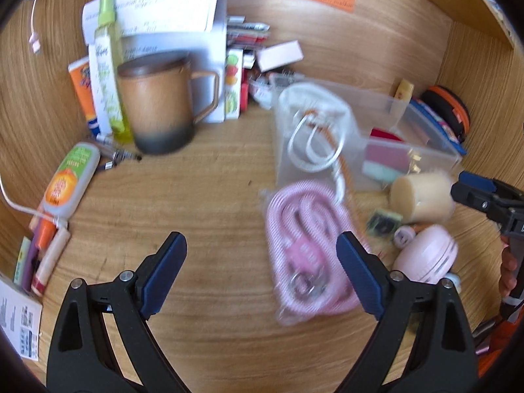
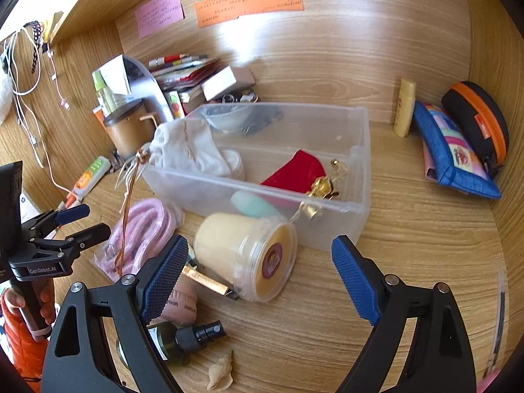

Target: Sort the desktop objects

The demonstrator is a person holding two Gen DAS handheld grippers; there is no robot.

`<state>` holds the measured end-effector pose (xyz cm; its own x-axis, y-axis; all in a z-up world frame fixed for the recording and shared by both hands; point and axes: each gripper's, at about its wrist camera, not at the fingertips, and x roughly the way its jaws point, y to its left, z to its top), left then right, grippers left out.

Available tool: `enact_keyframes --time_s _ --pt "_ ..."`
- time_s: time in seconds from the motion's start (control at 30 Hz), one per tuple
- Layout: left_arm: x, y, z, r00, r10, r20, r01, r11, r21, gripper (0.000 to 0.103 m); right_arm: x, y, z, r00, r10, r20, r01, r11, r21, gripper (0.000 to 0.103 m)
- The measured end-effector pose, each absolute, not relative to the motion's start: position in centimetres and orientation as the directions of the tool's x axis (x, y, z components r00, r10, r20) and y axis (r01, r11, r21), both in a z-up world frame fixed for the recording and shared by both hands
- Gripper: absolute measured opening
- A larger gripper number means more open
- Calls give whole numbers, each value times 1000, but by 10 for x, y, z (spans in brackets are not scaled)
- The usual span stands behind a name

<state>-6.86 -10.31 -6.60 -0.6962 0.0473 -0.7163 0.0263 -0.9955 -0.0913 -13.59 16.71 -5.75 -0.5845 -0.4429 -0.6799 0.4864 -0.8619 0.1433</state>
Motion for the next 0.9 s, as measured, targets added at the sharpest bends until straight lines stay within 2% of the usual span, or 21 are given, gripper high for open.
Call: enact_keyframes --time_s 0.23,0.53,0.9 --pt "-63 -109 -77 -663 105 -741 4 -990 -143 94 -138 158 -65 -565 -442 -696 495 -857 143 88" --pt "-100 -94 -84 -612 179 -770 -49 -981 -189 94 -138 150 -70 -557 -417 -718 493 -862 119 88" --pt "-114 -70 -78 -606 217 -766 -112 -976 -188 94 -151 139 -85 -503 -437 -746 497 -852 164 88"
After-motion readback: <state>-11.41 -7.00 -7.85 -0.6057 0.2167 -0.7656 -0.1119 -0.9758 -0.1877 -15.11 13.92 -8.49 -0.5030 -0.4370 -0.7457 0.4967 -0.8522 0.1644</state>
